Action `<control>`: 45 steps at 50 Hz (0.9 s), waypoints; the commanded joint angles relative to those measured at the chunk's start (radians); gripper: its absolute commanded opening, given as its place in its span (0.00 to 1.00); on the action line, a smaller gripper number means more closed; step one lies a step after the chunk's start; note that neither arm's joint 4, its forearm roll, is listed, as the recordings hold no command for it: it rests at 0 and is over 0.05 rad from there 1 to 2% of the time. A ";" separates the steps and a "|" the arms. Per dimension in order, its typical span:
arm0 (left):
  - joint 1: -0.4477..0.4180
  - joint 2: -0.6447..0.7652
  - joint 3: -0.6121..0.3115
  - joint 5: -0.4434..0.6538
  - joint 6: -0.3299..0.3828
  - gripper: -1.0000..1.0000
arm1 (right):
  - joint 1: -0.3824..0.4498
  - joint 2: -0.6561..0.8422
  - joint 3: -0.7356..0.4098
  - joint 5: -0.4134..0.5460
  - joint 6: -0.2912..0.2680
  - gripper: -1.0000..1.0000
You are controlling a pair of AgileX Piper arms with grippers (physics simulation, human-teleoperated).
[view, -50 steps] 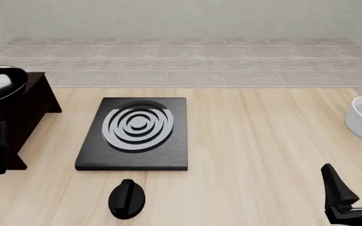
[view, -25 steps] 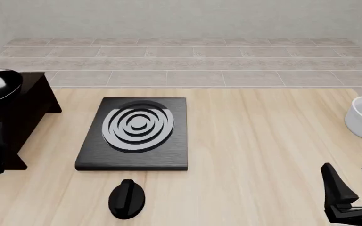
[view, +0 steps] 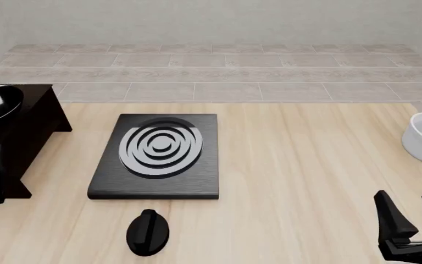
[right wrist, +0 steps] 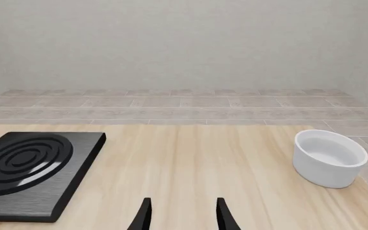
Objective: Put the frying pan on top of the cabinet.
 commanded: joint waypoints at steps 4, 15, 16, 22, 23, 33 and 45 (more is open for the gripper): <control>0.003 0.019 -0.009 -0.040 0.003 0.00 | 0.000 0.000 0.000 -0.001 -0.002 1.00; -0.005 0.062 0.002 -0.081 -0.004 0.00 | 0.000 0.012 0.000 -0.012 -0.002 1.00; -0.004 0.059 0.003 -0.079 -0.003 0.00 | 0.000 0.012 0.000 -0.012 -0.003 1.00; -0.004 0.063 0.004 -0.080 0.000 0.00 | 0.001 0.006 0.000 -0.006 -0.004 1.00; -0.005 0.064 0.004 -0.081 0.000 0.00 | 0.001 0.005 0.000 -0.004 -0.004 1.00; 0.008 0.063 0.012 -0.076 0.007 1.00 | 0.002 0.004 0.000 -0.002 -0.007 1.00; 0.018 0.050 0.014 -0.062 0.014 1.00 | 0.003 0.006 0.000 -0.005 -0.007 1.00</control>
